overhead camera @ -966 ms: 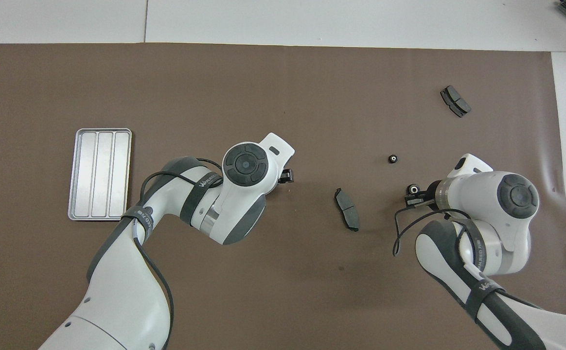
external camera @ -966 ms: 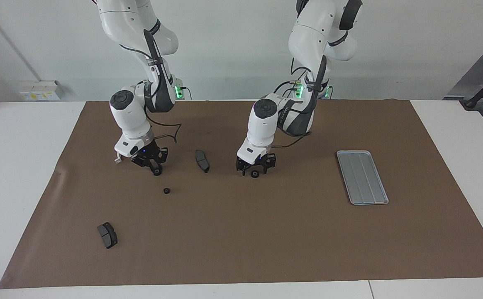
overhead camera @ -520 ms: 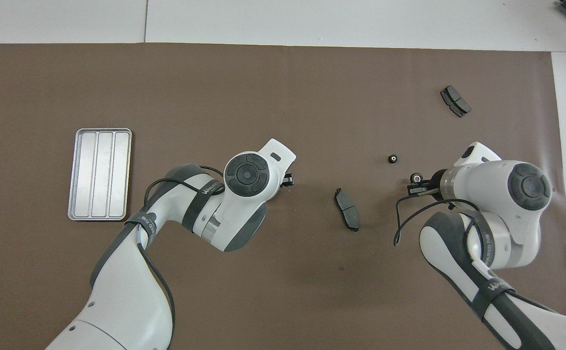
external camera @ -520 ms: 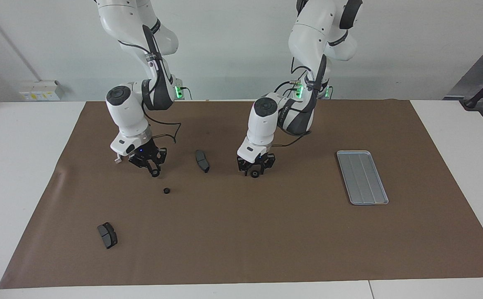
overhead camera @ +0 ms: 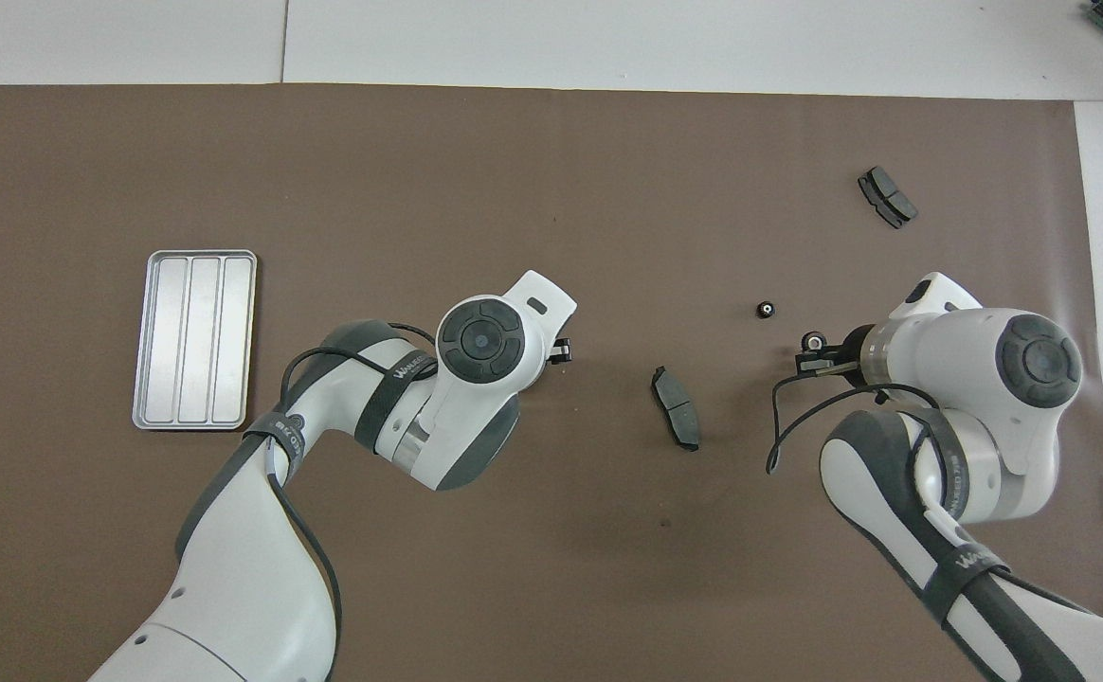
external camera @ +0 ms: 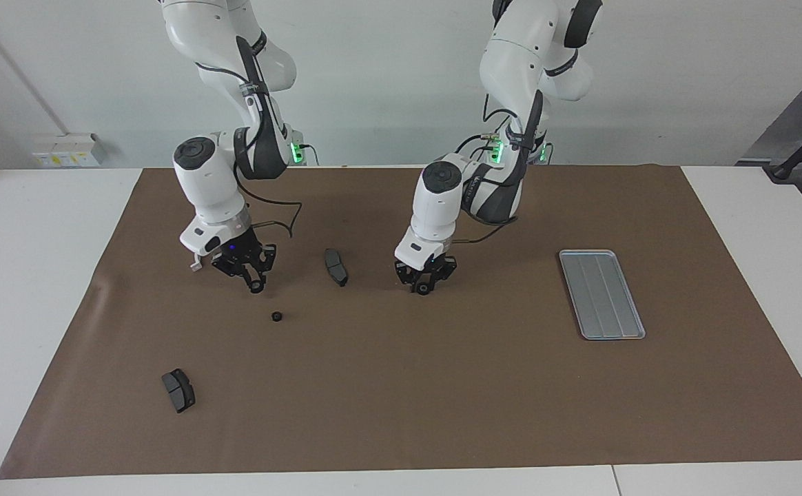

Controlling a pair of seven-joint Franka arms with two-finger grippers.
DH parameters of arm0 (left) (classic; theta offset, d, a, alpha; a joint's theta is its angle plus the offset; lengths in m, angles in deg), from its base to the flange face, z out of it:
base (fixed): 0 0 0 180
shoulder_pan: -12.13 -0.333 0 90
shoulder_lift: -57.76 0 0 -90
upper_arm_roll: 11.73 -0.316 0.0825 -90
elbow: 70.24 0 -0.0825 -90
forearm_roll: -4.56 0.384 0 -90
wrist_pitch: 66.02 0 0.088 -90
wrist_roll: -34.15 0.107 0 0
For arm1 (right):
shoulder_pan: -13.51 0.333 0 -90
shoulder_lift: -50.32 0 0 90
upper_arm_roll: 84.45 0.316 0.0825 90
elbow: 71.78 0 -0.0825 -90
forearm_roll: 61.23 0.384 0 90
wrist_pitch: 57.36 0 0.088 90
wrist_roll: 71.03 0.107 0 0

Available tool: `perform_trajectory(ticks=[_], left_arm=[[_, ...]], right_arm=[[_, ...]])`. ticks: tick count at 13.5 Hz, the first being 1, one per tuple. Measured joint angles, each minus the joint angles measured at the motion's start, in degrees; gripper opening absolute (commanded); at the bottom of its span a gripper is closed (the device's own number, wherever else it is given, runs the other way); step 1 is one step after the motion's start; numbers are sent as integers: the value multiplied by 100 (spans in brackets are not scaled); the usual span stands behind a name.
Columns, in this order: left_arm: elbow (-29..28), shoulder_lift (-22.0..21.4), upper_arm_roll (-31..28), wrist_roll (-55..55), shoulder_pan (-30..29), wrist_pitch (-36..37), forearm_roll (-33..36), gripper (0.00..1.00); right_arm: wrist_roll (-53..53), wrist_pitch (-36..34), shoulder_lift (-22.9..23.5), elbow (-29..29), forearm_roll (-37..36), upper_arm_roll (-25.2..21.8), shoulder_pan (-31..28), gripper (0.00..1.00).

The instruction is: Pick bearing gear from pile to tray

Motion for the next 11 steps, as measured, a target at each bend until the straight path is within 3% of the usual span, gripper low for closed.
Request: perform_trajectory(ticks=[2, 7, 11], left_arm=[[-2, -5, -6, -4, -1, 0, 0, 20], [24, -8, -34, -5, -20, 48, 0, 13], [451, -35, -106, 96, -308, 621, 5, 11]], right_arm=[[321, -314, -65, 191, 0, 10, 144, 0], [1172, -1866, -275, 1266, 1, 34, 487, 0], [1681, -2417, -438, 1645, 5, 41, 734, 0]])
